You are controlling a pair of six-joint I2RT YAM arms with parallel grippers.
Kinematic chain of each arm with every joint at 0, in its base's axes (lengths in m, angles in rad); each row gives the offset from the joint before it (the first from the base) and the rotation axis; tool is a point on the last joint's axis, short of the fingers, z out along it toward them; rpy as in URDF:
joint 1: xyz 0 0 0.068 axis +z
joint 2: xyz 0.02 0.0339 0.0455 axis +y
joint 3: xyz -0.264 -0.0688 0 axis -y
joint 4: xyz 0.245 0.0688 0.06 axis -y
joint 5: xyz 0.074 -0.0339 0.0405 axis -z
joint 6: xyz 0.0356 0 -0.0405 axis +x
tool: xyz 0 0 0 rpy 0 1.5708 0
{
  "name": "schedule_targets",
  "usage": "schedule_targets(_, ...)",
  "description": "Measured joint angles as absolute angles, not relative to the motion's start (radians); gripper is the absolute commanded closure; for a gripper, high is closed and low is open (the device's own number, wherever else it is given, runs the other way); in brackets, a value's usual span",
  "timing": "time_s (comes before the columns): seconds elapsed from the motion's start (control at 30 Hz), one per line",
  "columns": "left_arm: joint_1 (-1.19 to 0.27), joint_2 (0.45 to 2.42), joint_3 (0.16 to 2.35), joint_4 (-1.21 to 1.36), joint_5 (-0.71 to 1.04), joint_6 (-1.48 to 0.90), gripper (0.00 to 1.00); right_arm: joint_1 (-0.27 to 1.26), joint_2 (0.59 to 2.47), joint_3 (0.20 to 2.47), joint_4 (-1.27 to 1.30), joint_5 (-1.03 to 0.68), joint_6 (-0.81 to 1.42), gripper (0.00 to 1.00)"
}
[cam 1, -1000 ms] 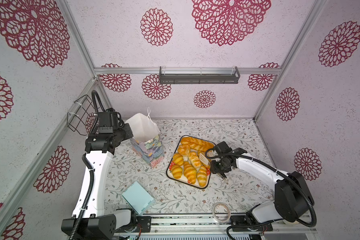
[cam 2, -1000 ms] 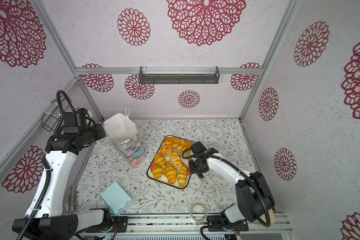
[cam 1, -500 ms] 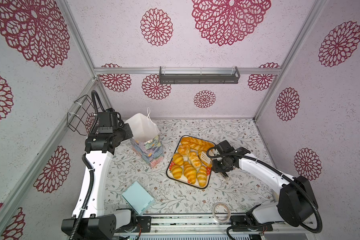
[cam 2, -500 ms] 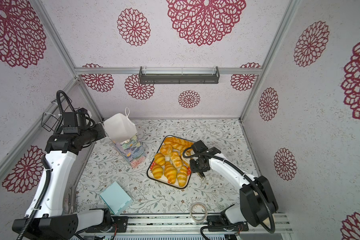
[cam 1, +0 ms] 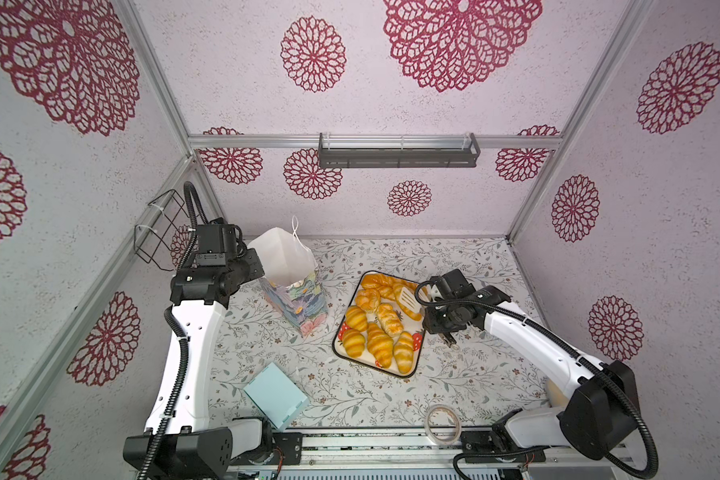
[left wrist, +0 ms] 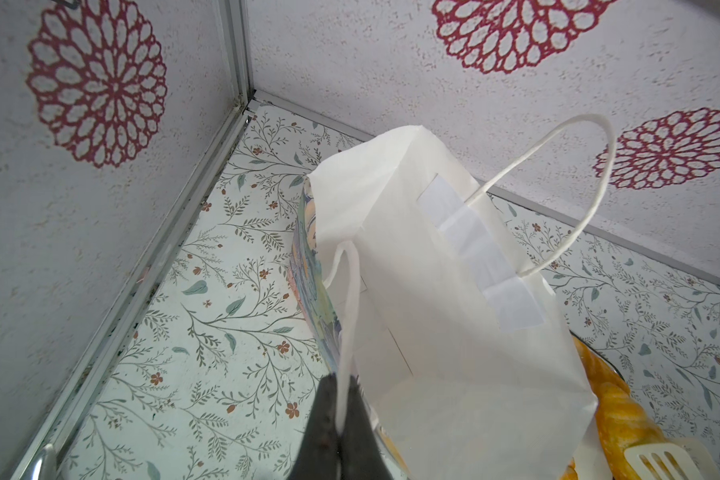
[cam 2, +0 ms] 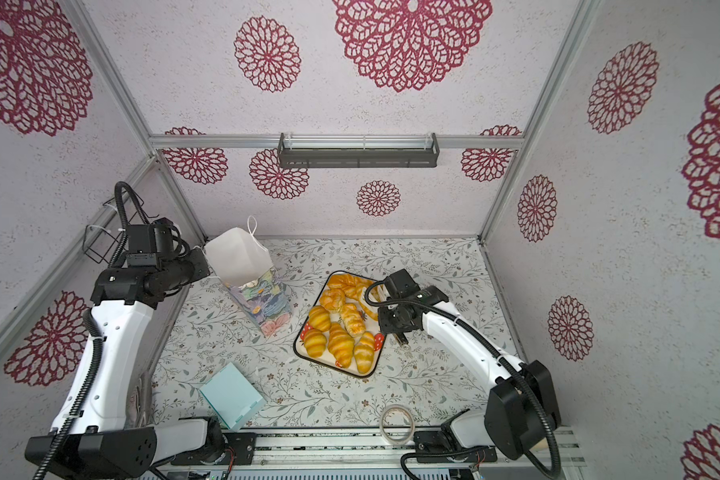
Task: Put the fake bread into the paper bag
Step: 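Lift the croissant with the tongs and carry it toward the bag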
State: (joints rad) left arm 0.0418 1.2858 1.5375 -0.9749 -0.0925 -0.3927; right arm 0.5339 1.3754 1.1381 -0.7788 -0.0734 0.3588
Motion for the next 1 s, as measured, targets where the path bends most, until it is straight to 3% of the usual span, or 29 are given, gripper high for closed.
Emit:
schedule_targets(0.53,0.043,1.301,1.511,-0.992,-0.121,-0.390,1.00,0.545,1.372,1.306,-0.753,-0.173,0.359,0.65)
schedule_targets(1.0,0.045,1.301,1.471,-0.986,-0.133,-0.389,1.00,0.660,1.394,1.503,-0.743,-0.188,0.358,0.65)
